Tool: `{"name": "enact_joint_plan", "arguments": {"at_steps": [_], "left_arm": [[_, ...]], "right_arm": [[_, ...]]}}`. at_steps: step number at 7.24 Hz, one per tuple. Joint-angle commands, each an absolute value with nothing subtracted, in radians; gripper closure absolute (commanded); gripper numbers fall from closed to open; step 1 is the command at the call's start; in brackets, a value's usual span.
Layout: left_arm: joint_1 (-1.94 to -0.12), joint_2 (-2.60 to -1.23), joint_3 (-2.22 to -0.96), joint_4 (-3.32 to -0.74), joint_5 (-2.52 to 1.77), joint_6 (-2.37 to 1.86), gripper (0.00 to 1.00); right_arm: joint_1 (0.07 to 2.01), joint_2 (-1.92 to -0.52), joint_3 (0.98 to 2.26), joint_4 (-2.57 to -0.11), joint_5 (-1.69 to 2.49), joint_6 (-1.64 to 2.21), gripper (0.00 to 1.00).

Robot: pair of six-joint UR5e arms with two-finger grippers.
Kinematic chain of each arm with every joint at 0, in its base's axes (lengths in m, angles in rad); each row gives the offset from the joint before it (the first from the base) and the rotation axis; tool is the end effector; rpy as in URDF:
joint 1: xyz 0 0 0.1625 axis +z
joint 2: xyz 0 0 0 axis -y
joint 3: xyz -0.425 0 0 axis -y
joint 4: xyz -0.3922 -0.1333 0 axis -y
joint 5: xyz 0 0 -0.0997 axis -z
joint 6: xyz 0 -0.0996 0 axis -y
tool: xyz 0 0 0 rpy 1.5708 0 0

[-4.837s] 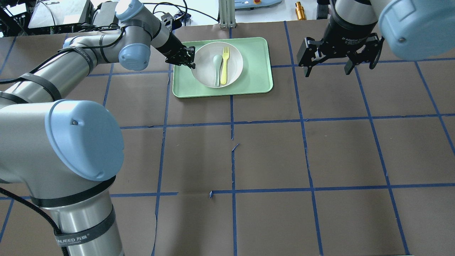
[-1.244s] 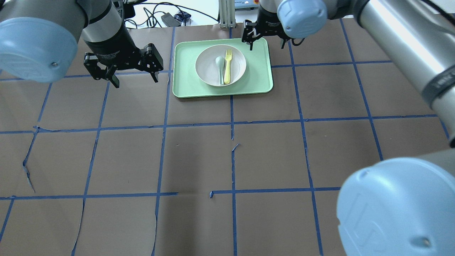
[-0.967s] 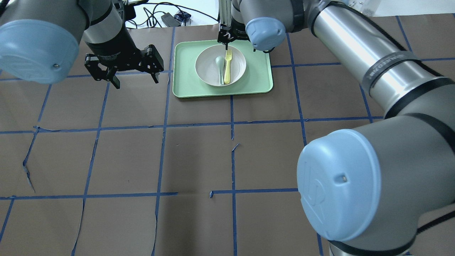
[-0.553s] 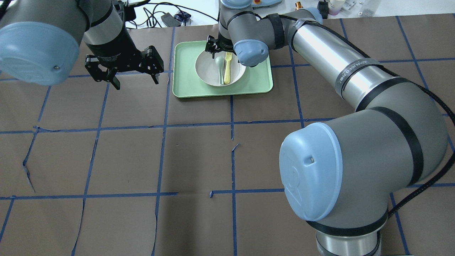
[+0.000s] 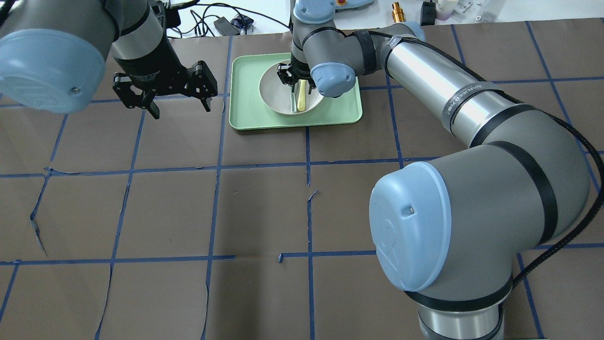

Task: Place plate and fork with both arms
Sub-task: 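Reach the right gripper to the plate and grasp the yellow fork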

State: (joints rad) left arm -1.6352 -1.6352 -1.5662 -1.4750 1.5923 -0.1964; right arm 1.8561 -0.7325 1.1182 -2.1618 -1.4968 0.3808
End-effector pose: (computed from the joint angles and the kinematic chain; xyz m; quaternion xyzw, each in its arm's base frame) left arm -0.1645 -0.5125 0.4673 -0.0661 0.9976 -0.0192 0.0083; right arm 0.3594 -0.7254 0.2222 0.0437 0.9931 -0.0847 0.0683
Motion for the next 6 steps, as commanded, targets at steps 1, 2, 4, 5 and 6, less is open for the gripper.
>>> {"name": "enact_joint_plan", "arguments": {"at_steps": [1,2,4,5,6], "left_arm": [[-1.635,-1.635,-1.566,-1.474,1.592,-0.196,0.00],[-1.635,-1.635,-1.566,-1.474,1.592,-0.196,0.00],[-1.635,-1.637,-1.566,-1.474,1.592,-0.196,0.00],[-1.635,-1.637,-1.568,-1.476,1.592,-0.196,0.00],[-1.635,-1.637,-1.569,-1.474,1.592,-0.196,0.00]], "right_arm": [[1.856,-0.724,1.120,-2.163,-1.497,0.350,0.56],[1.856,-0.716,1.117,-2.164,-1.499,0.345,0.60],[1.856,-0.706,1.105,-2.163,-1.499,0.339,0.60],[1.856,-0.703,1.098,-2.163,-1.499,0.339,0.60],[1.856,-0.696,1.100,-2.163,-1.503,0.339,0.60]]}}
